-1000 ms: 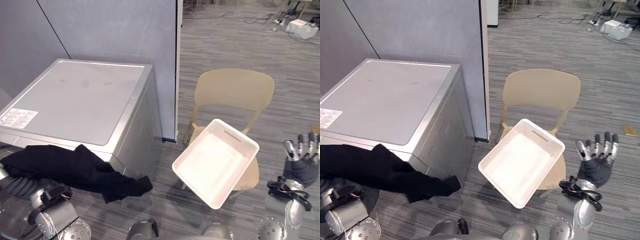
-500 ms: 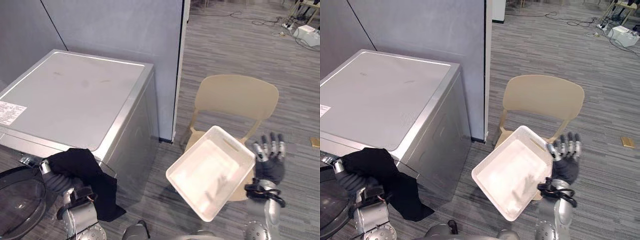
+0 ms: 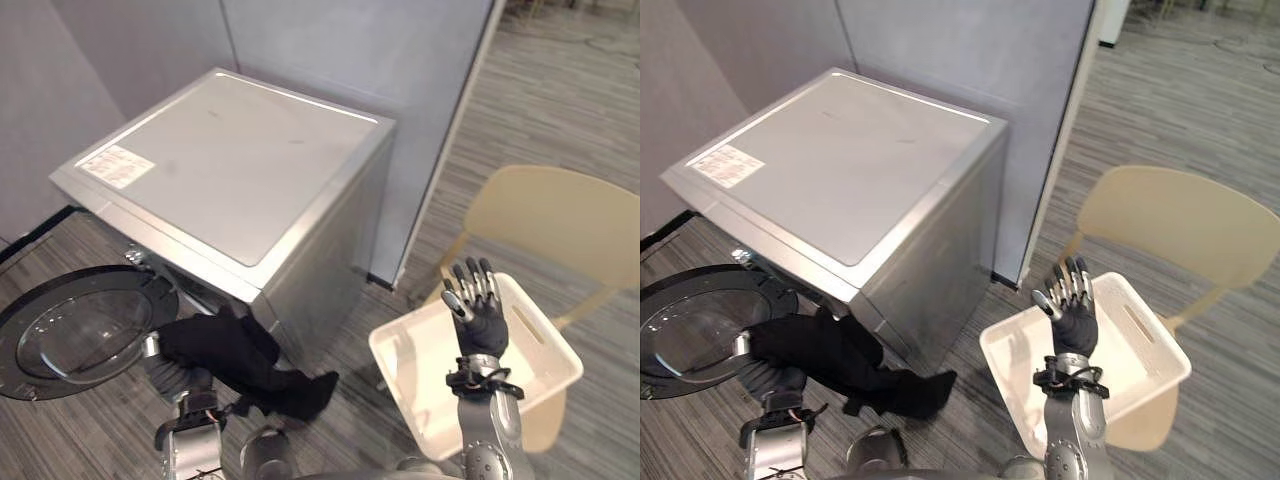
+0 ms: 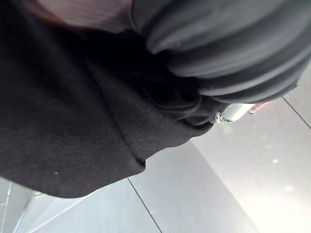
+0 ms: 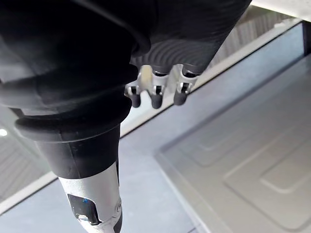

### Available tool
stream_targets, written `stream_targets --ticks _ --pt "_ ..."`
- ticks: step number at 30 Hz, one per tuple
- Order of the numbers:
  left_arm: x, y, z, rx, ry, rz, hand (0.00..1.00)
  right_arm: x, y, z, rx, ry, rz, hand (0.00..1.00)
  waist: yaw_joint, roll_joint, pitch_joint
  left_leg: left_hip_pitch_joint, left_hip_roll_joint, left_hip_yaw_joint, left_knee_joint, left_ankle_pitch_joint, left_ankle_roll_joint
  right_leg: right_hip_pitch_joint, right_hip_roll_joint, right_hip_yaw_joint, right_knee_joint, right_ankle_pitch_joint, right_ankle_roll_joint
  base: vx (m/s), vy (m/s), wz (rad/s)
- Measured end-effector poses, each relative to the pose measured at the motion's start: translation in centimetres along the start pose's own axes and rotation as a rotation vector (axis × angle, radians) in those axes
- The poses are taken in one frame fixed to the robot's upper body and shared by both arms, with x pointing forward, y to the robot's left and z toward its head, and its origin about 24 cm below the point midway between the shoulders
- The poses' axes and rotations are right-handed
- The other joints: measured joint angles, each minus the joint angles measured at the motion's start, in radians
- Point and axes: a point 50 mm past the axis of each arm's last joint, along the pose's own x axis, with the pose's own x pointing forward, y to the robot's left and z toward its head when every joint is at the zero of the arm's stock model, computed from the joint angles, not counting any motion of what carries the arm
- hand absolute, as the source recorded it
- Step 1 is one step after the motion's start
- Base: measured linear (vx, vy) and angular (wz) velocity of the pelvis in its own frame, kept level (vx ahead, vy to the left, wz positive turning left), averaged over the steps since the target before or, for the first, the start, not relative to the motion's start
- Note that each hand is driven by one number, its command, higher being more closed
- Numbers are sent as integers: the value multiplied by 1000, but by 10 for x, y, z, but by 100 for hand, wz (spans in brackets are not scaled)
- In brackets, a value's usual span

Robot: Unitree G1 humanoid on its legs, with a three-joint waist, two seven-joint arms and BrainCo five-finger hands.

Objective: Pick up the laundry basket with both hands and put the clothes into the washing machine.

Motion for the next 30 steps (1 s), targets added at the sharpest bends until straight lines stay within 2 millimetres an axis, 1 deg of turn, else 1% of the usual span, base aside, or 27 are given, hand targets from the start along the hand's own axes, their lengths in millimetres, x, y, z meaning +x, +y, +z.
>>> stream_targets --ticks 1,3,4,5,6,7,8,9,10,11,13,14,15,16,17,18,19,20,21,22,23,24,25,26,27,28,30 --pt "3 -1 -3 -4 12 -7 100 2 -5 -4 -6 12 -19 0 -12 -16 -11 -29 -41 -42 -18 3 -5 0 -12 -22 -34 20 24 171 256 82" --pt "11 -4 -13 -6 53 -30 100 6 -14 -9 -19 36 -56 0 -15 -13 -10 -65 -68 -105 -32 15 -23 -7 -7 -52 -40 67 44 133 173 75" --pt "16 -7 -17 -15 62 -44 100 7 -21 -13 -27 59 -82 0 -19 -1 -6 -58 -70 -147 -58 23 -37 -38 -9 -37 28 94 51 68 148 58" --pt "17 -7 -17 -17 60 -44 100 9 -22 -15 -26 66 -84 0 -23 16 0 -38 -71 -169 -95 39 -62 -34 -2 -19 -41 48 87 53 118 41" --pt "17 -6 -17 -15 57 -41 100 11 -20 -15 -24 66 -76 0 -19 2 -7 -30 -76 -169 -106 42 -68 -31 1 -14 -123 79 83 35 55 15" --pt "18 -5 -15 1 64 -50 100 16 -14 -14 -13 50 -56 0 -15 -12 -7 -37 -95 -177 -81 24 -99 -35 -11 -13 -193 180 106 12 26 12" --pt "17 -4 -20 -5 91 -45 100 18 -14 -12 -22 37 -61 0 -19 16 -4 -51 -86 -201 -41 -15 -141 -18 -10 -18 -197 176 110 -6 38 7" --pt "15 -4 -24 -11 106 -43 100 19 -16 -10 -26 31 -72 0 -14 13 -1 -51 -87 -203 -33 -30 -144 -21 -16 -15 -196 173 112 -35 79 -3" --pt "11 -2 -27 -14 121 -34 100 18 -17 -10 -35 29 -84 0 -11 28 -2 -46 -91 -197 -23 -51 -139 -22 -29 -5 -193 171 114 -56 136 -31" --pt "10 -1 -27 -12 125 -29 100 17 -18 -13 -32 40 -91 0 -9 31 -4 -48 -108 -166 -5 -72 -122 -42 -61 16 -175 159 107 -81 234 -40" --pt "11 -2 -27 -7 124 -35 100 16 -20 -17 -37 57 -102 0 -10 26 -3 -48 -150 -122 0 -110 -94 -81 -121 46 -122 142 64 -69 294 -31" --pt "13 -2 -29 -10 127 -38 100 14 -22 -18 -52 67 -112 0 -17 30 -2 -48 -171 -98 -6 -119 -78 -135 -153 60 -36 161 -26 -14 370 -39" --pt "14 -3 -29 -10 126 -38 100 14 -23 -23 -53 91 -124 0 -12 36 -4 -41 -174 -66 -25 -126 -64 -230 -182 71 80 223 -144 14 329 -59" --pt "14 -3 -29 -9 126 -39 100 13 -22 -27 -52 109 -120 0 -12 37 -1 -14 -175 -40 -45 -126 -57 -269 -192 86 134 268 -202 31 348 -68" --pt "14 -2 -28 -6 122 -37 100 13 -19 -29 -51 123 -109 0 -15 29 9 7 -172 -27 -57 -129 -49 -287 -194 107 177 275 -199 43 218 -57" --pt "14 -1 -26 19 127 -43 100 10 -16 -32 -52 144 -89 0 -26 15 24 45 -162 -10 -66 -137 -32 -326 -160 133 314 229 -125 64 202 -49" --pt "14 -1 -26 35 137 -51 100 7 -14 -32 -49 146 -86 0 -28 -2 25 74 -159 4 -83 -139 -25 -353 -123 138 410 185 -95 85 169 -54" --pt "14 -2 -28 57 155 -65 100 3 -14 -28 -46 131 -86 0 -28 -24 17 107 -159 26 -114 -137 -18 -383 -55 139 493 130 -63 91 103 -48" --pt "13 -3 -30 61 166 -71 100 2 -14 -25 -47 119 -87 0 -33 -31 13 120 -160 38 -131 -135 -15 -395 -18 141 509 107 -43 137 85 -54" --pt "12 -7 -38 61 204 -91 100 -1 -16 -14 -52 75 -93 0 -53 -37 9 151 -170 62 -172 -128 -11 -406 74 123 476 64 -13 129 66 -40" --pt "10 -10 -41 61 221 -102 100 -1 -17 -10 -54 59 -97 0 -62 -39 8 161 -180 71 -190 -126 -12 -404 107 120 435 52 -8 185 74 -36" --pt "9 -15 -49 61 252 -129 100 -3 -19 -5 -56 31 -106 0 -75 -39 1 169 -201 88 -207 -124 -14 -402 153 125 330 44 -18 148 40 -21" --pt "10 -19 -52 55 267 -147 100 -4 -21 -3 -58 21 -115 0 -75 -39 -4 170 -210 100 -210 -123 -16 -401 167 128 274 40 -35 215 23 -23" --pt "7 -21 -52 47 265 -162 100 -7 -24 0 -61 7 -133 0 -74 -48 -12 169 -229 115 -196 -137 -13 -379 180 133 153 55 -89 200 -5 -14" --pt "2 -16 -51 57 263 -148 100 -10 -29 1 -67 3 -158 0 -69 -28 -6 169 -227 114 -162 -165 -16 -345 187 131 105 36 -146 270 -11 -4" --pt "0 -11 -52 68 273 -125 100 -12 -29 -1 -68 16 -163 0 -63 11 -5 164 -196 120 -83 -183 -27 -306 203 119 78 40 -145 273 0 13" --pt "-6 -5 -50 73 273 -96 100 -11 -21 -2 -62 24 -129 0 -48 34 -4 108 -121 137 165 -179 -33 -226 224 117 35 40 -147 281 10 4"
